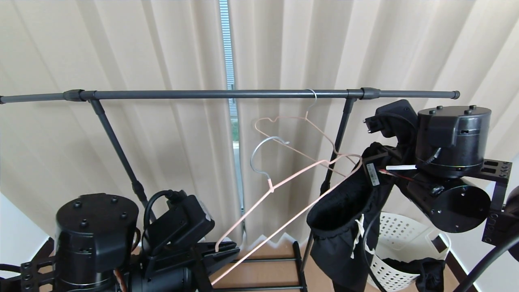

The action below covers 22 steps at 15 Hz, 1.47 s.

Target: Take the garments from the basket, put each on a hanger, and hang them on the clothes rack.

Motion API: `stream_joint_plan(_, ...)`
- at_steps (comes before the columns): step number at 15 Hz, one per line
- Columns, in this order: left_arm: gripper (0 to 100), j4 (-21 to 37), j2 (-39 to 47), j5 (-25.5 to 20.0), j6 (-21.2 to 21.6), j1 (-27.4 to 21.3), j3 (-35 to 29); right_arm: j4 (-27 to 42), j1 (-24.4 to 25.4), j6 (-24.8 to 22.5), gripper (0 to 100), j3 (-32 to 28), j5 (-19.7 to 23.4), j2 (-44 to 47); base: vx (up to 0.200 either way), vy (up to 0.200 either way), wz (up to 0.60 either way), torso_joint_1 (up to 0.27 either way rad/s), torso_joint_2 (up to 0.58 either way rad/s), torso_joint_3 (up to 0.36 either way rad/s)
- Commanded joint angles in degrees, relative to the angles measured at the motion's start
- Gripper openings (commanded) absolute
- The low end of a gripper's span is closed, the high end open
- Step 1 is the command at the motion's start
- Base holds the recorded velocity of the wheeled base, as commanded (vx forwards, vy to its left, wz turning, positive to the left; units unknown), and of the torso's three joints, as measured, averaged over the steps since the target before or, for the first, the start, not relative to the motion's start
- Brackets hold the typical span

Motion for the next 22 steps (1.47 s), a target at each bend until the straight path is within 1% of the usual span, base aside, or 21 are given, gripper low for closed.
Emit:
stream_joint_plan(1, 0, -0.1, 3.0, 0.0, -0.1, 0.0, -0.1, -1.7, 0.1, -0.1, 0, 0.0, -0.1, 1.4, 0.000, 0.000, 0.00, 0.000, 0.00, 0.000)
stream_joint_plan(3, 0, -0.2, 3.7, 0.0, -0.1, 0.1, -0.2, -5.0, 0.1, -0.2, 0, 0.4, -0.2, 3.2, 0.000, 0.000, 0.00, 0.000, 0.00, 0.000)
stream_joint_plan(7, 0, -0.2, 4.4, 0.1, -0.1, 0.3, -0.5, -5.4, 0.8, -0.2, 0, 0.5, -0.2, 2.9, 0.000, 0.000, 0.00, 0.000, 0.00, 0.000)
stream_joint_plan(9, 0, -0.3, 5.8, 0.3, -0.5, 0.8, -1.1, -5.4, 2.9, -0.2, 0, 1.0, -1.7, 2.4, 0.000, 0.000, 0.00, 0.000, 0.00, 0.000)
stream_joint_plan(11, 0, -1.9, 6.6, 0.3, -0.6, 1.0, -1.2, -5.7, 3.9, -0.2, 0, 1.3, -2.4, 2.4, 0.000, 0.000, 0.00, 0.000, 0.00, 0.000)
stream_joint_plan(13, 0, -6.0, 9.1, 0.8, -0.7, 1.5, -0.9, -5.6, 6.1, -0.2, 0, 1.6, -2.7, 1.6, 0.000, 0.000, 0.00, 0.000, 0.00, 0.000)
stream_joint_plan(14, 0, -6.9, 9.5, 0.9, -0.7, 1.7, -0.8, -5.6, 7.1, -0.2, 0, 1.9, -2.7, 1.1, 0.000, 0.000, 0.00, 0.000, 0.00, 0.000)
stream_joint_plan(15, 0, -6.9, 9.5, 0.9, -0.7, 1.7, -0.8, -5.6, 7.1, -0.2, 0, 1.9, -2.7, 1.1, 0.000, 0.000, 0.00, 0.000, 0.00, 0.000)
stream_joint_plan(16, 0, -7.3, 9.7, 0.9, -0.8, 1.7, -0.8, -5.6, 9.3, -0.2, 0, 2.5, -2.7, 0.5, 0.000, 0.000, 0.00, 0.000, 0.00, 0.000)
stream_joint_plan(20, 0, -7.4, 9.6, 0.9, -0.8, 2.2, -0.9, -5.5, 12.8, -0.2, 0, 3.5, -2.8, -0.8, 0.000, 0.000, 0.00, 0.000, 0.00, 0.000)
stream_joint_plan(22, 0, -7.4, 9.5, 0.9, -0.8, 2.2, -1.0, -5.4, 15.5, -0.2, 0, 4.1, -2.8, -1.7, 0.000, 0.000, 0.00, 0.000, 0.00, 0.000)
